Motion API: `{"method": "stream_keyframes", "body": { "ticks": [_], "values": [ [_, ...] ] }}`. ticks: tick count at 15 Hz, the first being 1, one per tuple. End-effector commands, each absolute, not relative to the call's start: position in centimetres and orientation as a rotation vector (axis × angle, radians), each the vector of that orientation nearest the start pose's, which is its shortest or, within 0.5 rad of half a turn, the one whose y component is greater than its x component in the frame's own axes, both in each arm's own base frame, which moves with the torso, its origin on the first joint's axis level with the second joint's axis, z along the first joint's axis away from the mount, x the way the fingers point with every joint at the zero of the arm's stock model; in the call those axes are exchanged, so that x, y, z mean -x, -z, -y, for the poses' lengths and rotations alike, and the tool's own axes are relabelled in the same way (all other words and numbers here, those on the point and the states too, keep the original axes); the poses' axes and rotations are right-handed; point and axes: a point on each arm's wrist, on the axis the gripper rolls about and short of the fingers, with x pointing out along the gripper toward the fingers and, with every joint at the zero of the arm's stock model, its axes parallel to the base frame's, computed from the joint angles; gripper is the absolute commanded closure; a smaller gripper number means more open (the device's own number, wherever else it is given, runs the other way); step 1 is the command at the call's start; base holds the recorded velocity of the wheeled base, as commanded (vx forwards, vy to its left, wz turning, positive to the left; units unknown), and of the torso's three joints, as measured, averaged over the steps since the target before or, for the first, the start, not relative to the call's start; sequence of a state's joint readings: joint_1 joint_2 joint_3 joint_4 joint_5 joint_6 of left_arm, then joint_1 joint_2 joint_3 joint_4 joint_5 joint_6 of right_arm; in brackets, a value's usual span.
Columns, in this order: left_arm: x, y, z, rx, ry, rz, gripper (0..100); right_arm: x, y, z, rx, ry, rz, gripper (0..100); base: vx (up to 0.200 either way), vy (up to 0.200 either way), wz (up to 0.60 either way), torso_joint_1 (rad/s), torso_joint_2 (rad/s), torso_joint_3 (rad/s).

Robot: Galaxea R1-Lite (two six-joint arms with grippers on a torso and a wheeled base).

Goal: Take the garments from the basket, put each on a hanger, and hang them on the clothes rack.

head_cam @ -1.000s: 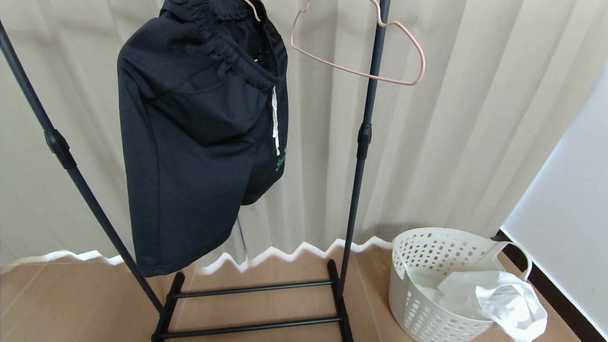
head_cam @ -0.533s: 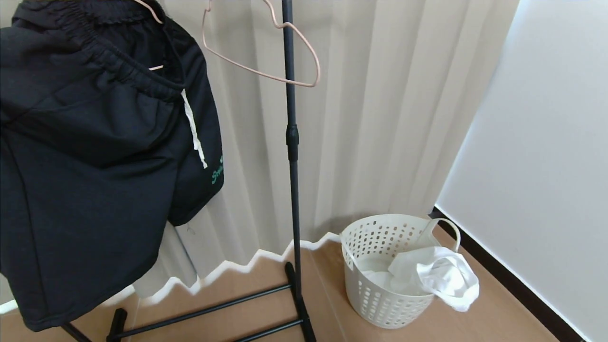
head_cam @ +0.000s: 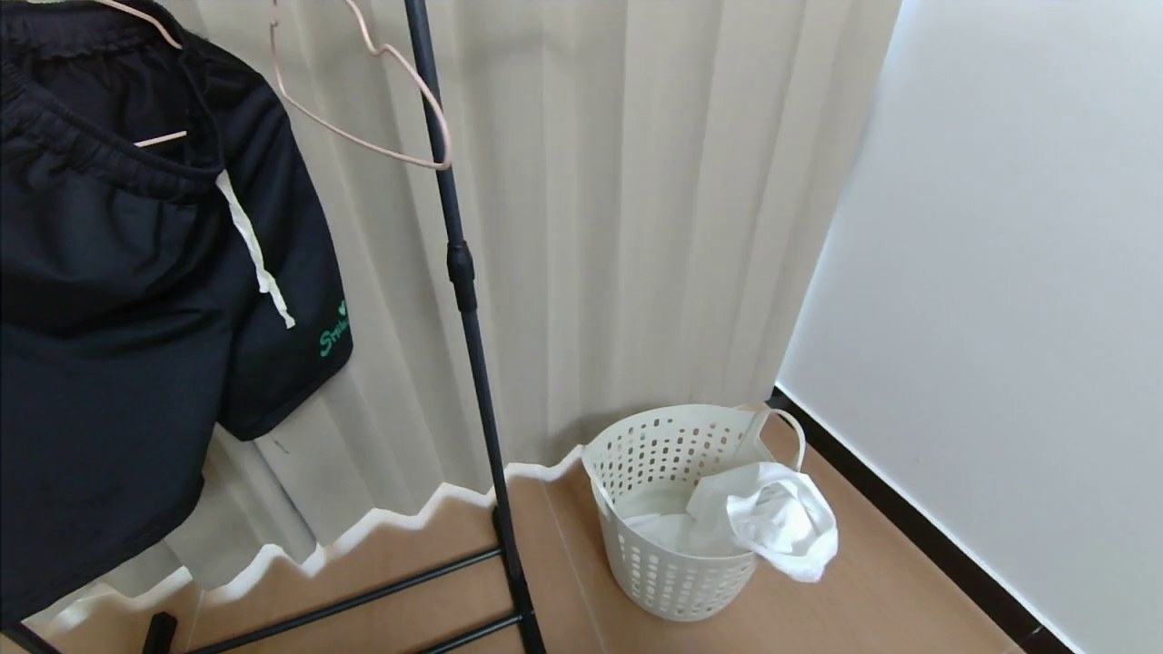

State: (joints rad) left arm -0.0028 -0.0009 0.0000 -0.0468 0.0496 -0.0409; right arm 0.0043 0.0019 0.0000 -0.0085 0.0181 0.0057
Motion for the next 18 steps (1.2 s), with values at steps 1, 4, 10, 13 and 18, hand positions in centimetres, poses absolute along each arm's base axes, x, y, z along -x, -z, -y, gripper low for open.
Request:
{"method": "stream_keyframes", "body": {
  "ticks": [1, 4, 10, 13, 18],
  "values": [
    [2.29, -8.04, -0.12, 0.043, -0.047, 0.049, 0, 2.26, -7.65, -0.03, -0.006, -0.023, 0.006, 0, 0.0, -0.2, 0.0, 0.002, 0.0, 0.007],
    [2.29, -8.04, -0.12, 0.043, -0.045, 0.048, 0, 2.26, -7.65, -0.03, -0.006, -0.023, 0.006, 0, 0.0, -0.2, 0.0, -0.001, 0.0, 0.001],
    [2.29, -8.04, -0.12, 0.043, -0.045, 0.048, 0, 2.26, -7.65, -0.03, -0.006, -0.023, 0.006, 0, 0.1, -0.1, 0.0, 0.004, 0.0, 0.001],
    [2.29, -8.04, -0.13, 0.046, -0.05, 0.049, 0, 2.26, -7.65, -0.03, -0.006, -0.023, 0.006, 0, 0.133, 0.0, 0.0, -0.005, 0.0, 0.002],
    [2.29, -8.04, -0.12, 0.044, -0.047, 0.049, 0, 2.26, -7.65, -0.03, -0.006, -0.023, 0.006, 0, 0.0, 0.0, 0.0, 0.0, 0.0, 0.0]
  ]
}}
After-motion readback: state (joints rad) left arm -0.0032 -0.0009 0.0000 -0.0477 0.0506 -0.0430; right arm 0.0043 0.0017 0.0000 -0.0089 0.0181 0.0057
